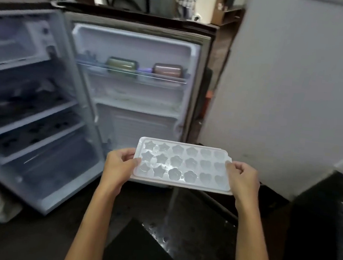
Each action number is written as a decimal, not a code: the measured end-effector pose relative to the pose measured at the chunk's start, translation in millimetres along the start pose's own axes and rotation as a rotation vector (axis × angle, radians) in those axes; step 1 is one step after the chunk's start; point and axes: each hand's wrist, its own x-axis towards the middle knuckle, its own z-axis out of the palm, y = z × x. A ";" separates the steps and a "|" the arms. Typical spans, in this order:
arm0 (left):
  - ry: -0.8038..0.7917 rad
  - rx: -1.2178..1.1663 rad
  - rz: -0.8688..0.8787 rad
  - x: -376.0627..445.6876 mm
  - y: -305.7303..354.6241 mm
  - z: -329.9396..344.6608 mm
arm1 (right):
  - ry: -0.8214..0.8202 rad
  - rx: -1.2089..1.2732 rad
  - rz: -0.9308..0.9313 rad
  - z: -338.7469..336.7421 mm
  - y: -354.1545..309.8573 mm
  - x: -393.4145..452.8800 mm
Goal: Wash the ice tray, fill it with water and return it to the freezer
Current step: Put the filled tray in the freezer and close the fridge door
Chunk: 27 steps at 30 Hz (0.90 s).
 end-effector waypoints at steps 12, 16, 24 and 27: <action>0.362 -0.025 -0.031 53.5 -0.4 -155.1 | -0.353 -0.032 -0.202 190.8 -91.2 -11.7; 0.442 -0.038 -0.040 74.8 -0.6 -195.7 | -0.410 -0.025 -0.264 242.8 -118.0 -20.0; 0.634 -0.007 -0.057 116.3 0.8 -248.7 | -0.554 -0.050 -0.328 340.1 -168.1 -18.2; 0.693 0.020 -0.066 139.4 5.7 -266.1 | -0.614 -0.042 -0.374 375.8 -189.8 -12.2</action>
